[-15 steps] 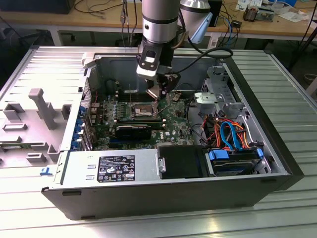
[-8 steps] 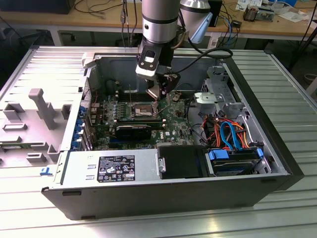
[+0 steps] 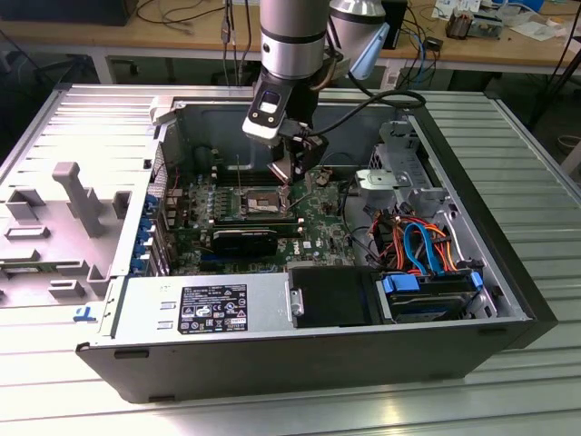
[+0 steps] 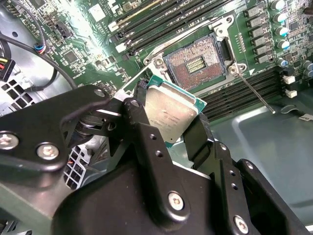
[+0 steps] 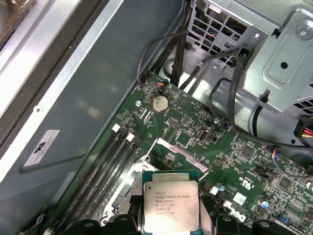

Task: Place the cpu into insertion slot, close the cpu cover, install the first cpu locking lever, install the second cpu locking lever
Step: 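Place the cpu into insertion slot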

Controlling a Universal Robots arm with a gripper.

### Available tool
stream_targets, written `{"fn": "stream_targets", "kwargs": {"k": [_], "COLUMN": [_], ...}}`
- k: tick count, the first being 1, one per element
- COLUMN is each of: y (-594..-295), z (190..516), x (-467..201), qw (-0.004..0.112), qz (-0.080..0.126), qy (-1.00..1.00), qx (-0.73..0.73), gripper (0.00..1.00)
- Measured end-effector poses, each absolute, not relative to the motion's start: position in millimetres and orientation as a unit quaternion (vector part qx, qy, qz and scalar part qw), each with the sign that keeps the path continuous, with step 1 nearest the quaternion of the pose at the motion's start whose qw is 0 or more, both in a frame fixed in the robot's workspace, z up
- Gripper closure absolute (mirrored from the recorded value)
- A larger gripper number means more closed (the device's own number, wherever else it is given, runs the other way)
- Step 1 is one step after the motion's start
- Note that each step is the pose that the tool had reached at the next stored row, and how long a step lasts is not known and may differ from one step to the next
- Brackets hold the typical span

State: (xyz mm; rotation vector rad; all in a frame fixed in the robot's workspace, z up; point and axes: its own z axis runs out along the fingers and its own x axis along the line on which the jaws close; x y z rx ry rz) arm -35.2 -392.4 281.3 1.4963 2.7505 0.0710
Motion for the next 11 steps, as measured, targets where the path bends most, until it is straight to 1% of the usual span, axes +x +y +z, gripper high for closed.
{"fn": "stream_targets", "kwargs": {"k": [11], "y": [-392.4], "z": [281.3], "x": [-35.2], "qw": [0.005], "qz": [0.023], "qy": [0.87], "qx": [0.492], "gripper": [0.45]}}
